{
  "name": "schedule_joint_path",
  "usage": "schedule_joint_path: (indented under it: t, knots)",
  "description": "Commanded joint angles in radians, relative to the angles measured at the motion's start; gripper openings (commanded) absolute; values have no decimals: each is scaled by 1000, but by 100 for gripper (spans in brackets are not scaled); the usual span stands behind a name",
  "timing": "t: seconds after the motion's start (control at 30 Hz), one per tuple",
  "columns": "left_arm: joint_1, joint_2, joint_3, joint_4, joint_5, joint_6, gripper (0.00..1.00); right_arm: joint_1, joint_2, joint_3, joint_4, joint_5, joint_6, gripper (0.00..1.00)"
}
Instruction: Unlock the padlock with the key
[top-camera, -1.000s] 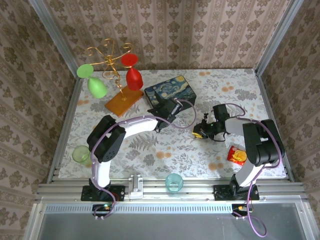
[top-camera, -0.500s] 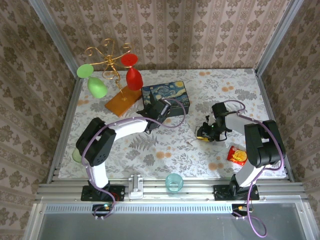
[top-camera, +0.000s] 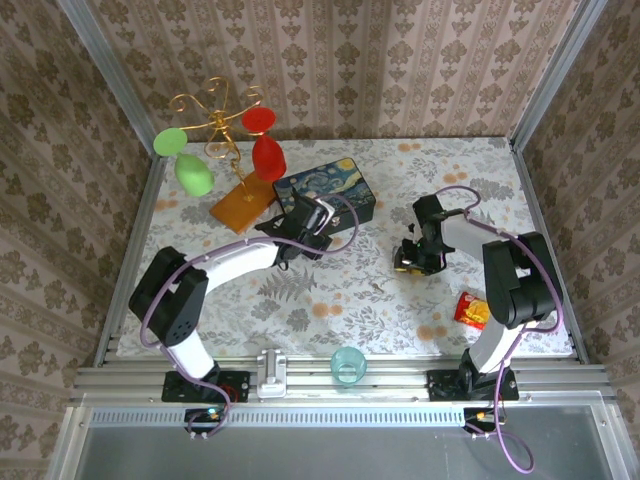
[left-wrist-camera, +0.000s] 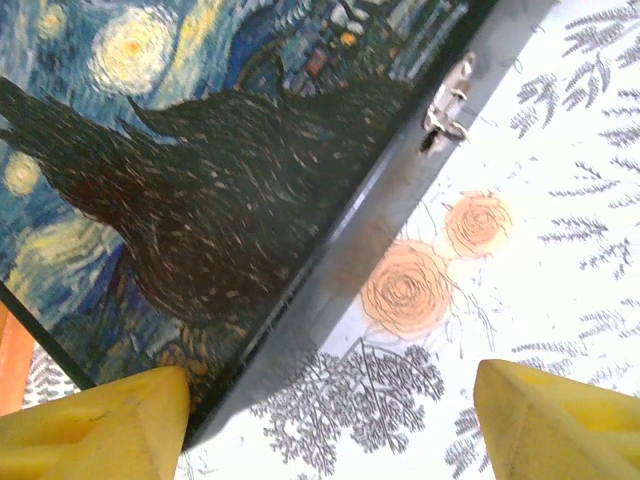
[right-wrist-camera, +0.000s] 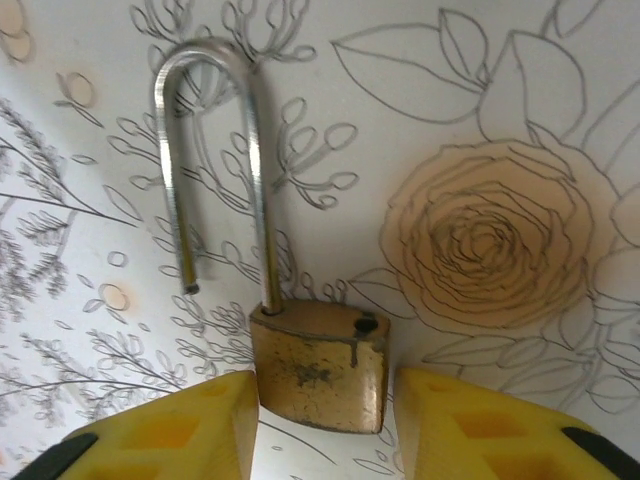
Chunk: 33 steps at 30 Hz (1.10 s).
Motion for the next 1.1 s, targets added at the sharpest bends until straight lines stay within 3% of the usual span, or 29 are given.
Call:
schedule_joint_path:
  t: [0.0,0.23,0.3,0.47,0.5,0.57,0.6,0.73,0.77,0.8,1.07]
  knots:
    - [-4,-2,2,-62,20,-2,77,3,-21,20,-94,110,-22,43]
    - [-57,107,31,-107,-183,13,83,27,-31,44,-96,190,-31,45]
    - [-42,123,37,-129,-197,-2,89,29,-29,53,-97,147,-36,52]
    - [8,139,47,-143,-218,-27,89,44,-72,45,-107,146,-32,56]
    - [6,142,56,-152,-231,-25,89,45,-82,42,-113,154,-33,59]
    - [-2,138,65,-155,-265,-8,90,45,-102,43,-138,183,-42,76]
    - [-2,133,66,-154,-265,-9,90,44,-110,45,-148,197,-49,76]
    - [-12,83,58,-100,-207,-12,100,38,-184,39,-132,233,-50,77]
    - [-18,60,61,-88,-194,-11,100,36,-215,36,-110,241,-52,97]
    - [-22,37,67,-80,-176,-11,100,34,-242,33,-92,255,-54,100]
    - [-39,-278,-1,9,47,-18,100,9,-455,9,75,454,-172,100]
